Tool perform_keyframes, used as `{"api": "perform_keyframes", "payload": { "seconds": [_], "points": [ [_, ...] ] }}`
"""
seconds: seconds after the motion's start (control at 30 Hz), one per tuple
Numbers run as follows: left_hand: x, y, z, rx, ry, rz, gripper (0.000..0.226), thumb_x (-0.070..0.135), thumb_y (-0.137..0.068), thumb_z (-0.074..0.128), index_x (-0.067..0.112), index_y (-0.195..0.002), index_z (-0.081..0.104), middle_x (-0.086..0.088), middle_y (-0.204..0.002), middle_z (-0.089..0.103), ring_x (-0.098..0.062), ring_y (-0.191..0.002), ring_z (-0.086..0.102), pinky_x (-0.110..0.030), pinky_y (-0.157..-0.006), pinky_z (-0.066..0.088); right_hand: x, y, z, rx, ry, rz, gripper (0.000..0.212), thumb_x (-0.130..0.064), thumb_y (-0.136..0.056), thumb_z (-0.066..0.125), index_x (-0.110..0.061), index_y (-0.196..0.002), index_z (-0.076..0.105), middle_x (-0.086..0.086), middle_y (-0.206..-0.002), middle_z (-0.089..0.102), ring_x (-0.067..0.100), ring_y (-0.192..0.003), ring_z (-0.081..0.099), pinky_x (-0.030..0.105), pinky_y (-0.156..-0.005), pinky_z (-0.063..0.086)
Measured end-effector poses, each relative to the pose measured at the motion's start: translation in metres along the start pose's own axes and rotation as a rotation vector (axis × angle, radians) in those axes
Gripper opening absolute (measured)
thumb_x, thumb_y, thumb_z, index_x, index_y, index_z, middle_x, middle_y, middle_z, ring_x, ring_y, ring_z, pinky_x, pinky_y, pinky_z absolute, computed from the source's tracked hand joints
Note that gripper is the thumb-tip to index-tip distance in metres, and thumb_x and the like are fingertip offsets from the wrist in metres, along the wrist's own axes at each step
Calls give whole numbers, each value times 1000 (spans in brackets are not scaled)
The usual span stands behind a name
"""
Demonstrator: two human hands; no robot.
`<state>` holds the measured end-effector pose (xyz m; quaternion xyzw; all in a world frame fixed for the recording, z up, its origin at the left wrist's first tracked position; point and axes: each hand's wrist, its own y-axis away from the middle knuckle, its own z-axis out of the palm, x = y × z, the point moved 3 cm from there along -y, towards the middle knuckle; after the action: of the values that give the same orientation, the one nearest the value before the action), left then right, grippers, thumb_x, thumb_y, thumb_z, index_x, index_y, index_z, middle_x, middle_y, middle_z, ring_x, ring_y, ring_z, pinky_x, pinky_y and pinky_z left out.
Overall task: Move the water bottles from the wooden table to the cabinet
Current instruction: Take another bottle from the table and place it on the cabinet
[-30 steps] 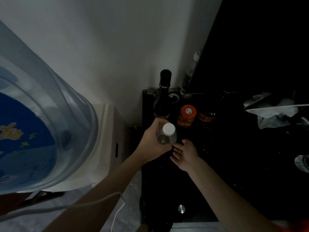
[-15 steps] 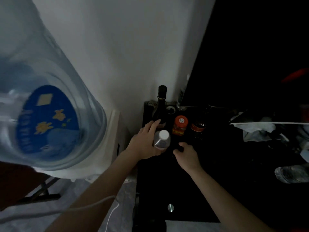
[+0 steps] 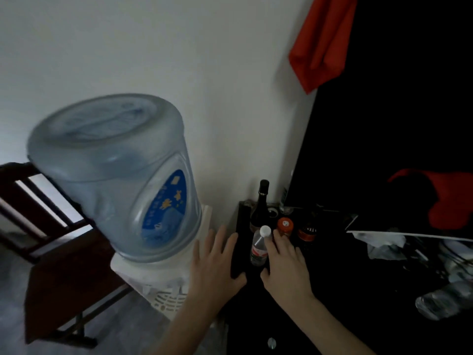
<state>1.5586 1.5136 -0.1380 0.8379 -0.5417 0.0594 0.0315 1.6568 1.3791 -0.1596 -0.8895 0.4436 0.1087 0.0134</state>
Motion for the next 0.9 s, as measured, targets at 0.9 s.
{"api": "perform_keyframes", "payload": {
  "seconds": [0.9],
  "points": [
    [-257, 432, -78, 191, -18, -828, 72, 47, -89, 67, 25, -152, 41, -6, -167, 26, -29, -154, 25, -57, -123, 19, -423, 230, 49, -201, 127, -935, 71, -30, -87, 58, -19, -151, 29, 11, -159, 26, 30, -142, 29, 48, -112, 28]
  ]
}}
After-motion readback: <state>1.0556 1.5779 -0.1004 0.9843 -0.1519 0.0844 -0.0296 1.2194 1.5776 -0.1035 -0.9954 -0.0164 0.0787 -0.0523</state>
